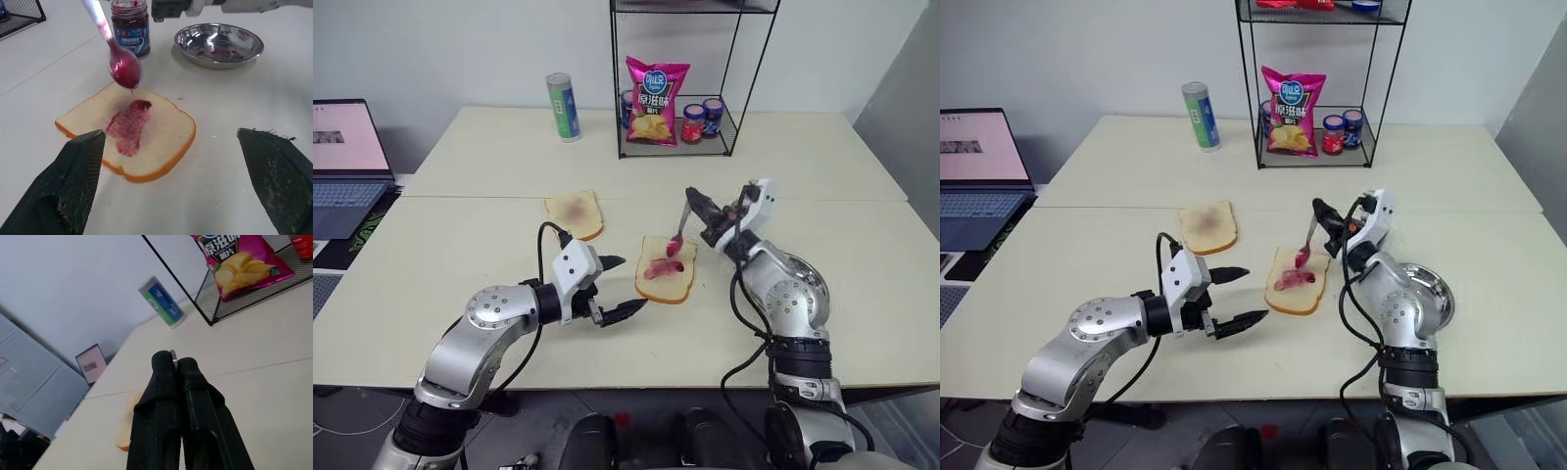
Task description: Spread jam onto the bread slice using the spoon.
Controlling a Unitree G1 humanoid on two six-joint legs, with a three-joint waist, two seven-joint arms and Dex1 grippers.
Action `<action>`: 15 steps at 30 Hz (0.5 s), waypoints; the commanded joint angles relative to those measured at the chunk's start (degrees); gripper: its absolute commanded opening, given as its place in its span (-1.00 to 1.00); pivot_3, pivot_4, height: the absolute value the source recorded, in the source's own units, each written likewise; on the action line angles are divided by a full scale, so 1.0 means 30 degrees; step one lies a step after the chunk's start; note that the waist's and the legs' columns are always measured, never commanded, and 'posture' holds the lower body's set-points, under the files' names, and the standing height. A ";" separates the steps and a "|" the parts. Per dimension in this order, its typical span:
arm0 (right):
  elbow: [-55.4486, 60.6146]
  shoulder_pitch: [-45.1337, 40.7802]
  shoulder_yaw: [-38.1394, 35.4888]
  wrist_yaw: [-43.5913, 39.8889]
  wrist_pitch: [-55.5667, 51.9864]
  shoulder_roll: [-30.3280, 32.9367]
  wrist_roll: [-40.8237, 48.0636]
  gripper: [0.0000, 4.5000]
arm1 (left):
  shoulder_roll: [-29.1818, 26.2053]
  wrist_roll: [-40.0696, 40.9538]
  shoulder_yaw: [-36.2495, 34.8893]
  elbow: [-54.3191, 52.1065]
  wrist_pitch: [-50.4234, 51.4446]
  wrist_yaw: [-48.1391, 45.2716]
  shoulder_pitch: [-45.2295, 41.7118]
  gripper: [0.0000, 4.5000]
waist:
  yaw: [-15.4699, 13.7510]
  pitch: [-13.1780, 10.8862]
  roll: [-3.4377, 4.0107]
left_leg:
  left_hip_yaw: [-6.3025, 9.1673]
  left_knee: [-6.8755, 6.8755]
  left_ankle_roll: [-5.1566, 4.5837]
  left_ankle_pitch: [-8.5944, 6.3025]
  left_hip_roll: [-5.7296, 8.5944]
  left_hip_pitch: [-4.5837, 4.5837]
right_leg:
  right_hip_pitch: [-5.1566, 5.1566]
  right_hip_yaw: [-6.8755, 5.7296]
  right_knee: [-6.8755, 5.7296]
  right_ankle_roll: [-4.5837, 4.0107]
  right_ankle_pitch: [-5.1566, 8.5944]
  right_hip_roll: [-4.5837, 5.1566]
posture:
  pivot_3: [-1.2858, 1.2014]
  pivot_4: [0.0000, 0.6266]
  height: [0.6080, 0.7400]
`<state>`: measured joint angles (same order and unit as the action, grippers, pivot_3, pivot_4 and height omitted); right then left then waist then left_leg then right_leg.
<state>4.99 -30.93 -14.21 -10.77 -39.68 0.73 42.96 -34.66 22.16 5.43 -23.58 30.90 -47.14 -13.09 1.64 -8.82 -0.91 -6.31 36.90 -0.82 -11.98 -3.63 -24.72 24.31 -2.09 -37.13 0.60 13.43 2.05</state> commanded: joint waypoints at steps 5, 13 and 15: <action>0.5061 0.0725 -0.2913 0.3218 -0.1297 0.2610 0.1806 -0.98 | -0.0431 0.3136 0.0297 -0.0224 0.2645 -0.2534 -0.4115 1.00 | -0.0226 -0.0026 -0.0034 | -0.0006 0.0020 -0.0002 0.0000 0.0051 -0.0016 | -0.0010 0.0001 0.0029 0.0073 0.0036 0.0021 | 0.03 -0.52 1.00; 0.6820 0.4154 -0.5900 0.5193 -0.0746 0.5055 0.1445 -0.98 | 0.0331 0.0250 0.3892 0.3231 -0.0481 -0.5024 -0.7418 1.00 | -0.0324 -0.0027 -0.0031 | 0.0004 -0.0005 -0.0005 0.0000 0.0033 -0.0007 | -0.0011 0.0008 0.0020 0.0078 0.0053 -0.0020 | 0.03 -0.52 1.00; 0.6318 0.5011 -0.6364 0.5217 0.0021 0.5033 0.1068 -0.98 | 0.1055 -0.0465 0.4604 0.4304 -0.1543 -0.5276 -0.8059 1.00 | -0.0425 -0.0029 -0.0030 | 0.0018 -0.0005 -0.0006 0.0001 0.0022 -0.0004 | -0.0011 0.0004 0.0014 0.0072 0.0059 -0.0102 | 0.03 -0.52 1.00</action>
<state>23.30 -16.64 -31.17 4.60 -42.74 15.56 47.22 -32.99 23.05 17.66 -12.49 30.21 -61.89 -35.25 0.37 -8.90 -0.99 -6.25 36.90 -0.83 -11.98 -3.57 -24.73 24.28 -2.08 -37.09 0.82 13.61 1.69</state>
